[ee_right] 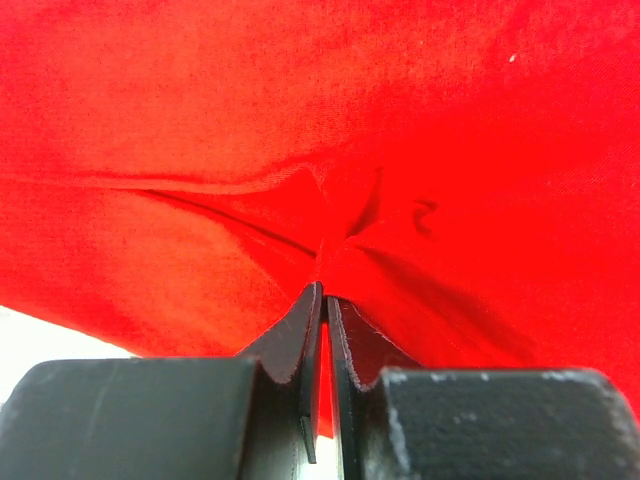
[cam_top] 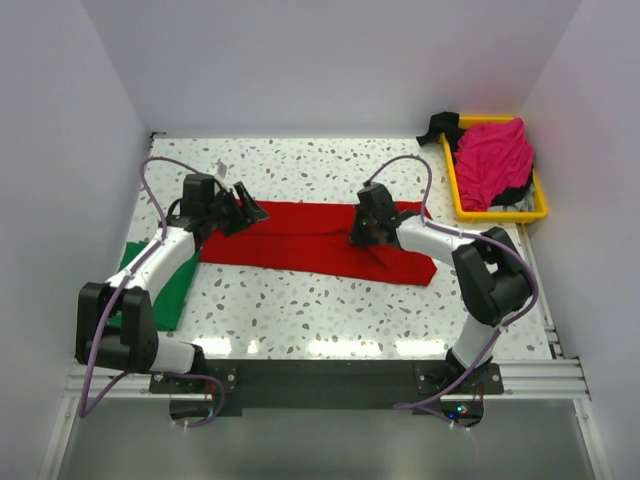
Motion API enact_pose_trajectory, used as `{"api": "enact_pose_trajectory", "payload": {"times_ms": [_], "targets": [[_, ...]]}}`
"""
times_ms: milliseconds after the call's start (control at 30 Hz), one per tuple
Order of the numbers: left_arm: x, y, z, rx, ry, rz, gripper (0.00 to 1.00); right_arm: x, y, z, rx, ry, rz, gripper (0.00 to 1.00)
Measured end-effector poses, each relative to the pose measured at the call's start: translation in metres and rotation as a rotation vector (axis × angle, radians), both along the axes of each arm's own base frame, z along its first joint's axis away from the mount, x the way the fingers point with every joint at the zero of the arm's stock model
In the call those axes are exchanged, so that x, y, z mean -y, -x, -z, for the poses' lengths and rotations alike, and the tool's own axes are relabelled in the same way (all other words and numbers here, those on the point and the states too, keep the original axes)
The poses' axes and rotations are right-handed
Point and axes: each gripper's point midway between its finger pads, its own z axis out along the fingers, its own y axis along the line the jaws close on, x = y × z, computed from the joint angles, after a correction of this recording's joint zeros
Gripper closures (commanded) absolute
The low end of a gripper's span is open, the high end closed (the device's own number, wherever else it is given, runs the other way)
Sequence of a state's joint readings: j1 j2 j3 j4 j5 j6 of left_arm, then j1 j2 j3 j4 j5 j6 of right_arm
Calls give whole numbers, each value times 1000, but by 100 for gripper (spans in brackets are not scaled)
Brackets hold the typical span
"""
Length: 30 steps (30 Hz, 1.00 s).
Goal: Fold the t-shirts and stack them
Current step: Fold the tshirt
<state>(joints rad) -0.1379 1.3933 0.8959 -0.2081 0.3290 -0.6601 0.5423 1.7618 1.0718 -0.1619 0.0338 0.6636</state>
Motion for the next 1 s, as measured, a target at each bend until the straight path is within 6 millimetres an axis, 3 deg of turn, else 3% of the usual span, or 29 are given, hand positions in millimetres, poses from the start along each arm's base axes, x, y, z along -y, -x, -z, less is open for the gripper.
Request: {"api": "enact_pose_trajectory", "payload": {"times_ms": [200,367,567,633,733,800,900,933,1000], "targets": [[0,0,3,-9,0,-1,33,-2,9,9,-27,-28,-7,89],[0,0,6,-20,-1,-10,33,-8,9,5,-27,-52,-24,85],[1,-4,13,-43,-7,-40,33,-15,9,-2,-24,-85,-50,54],[3,-9,18,-64,-8,-56,33,-15,10,-8,-16,-89,-60,48],[6,-22,26,-87,-8,-87,34,-11,10,-26,22,-85,-63,47],[9,-35,30,-95,-7,-112,34,-3,3,-39,47,-82,-51,49],[17,-59,33,-87,-6,-137,35,27,-29,-57,90,-101,23,52],[21,-66,35,-81,-8,-142,35,43,-40,-60,102,-105,62,53],[28,-81,35,-64,-4,-150,35,103,-67,-61,114,-99,207,57]]}}
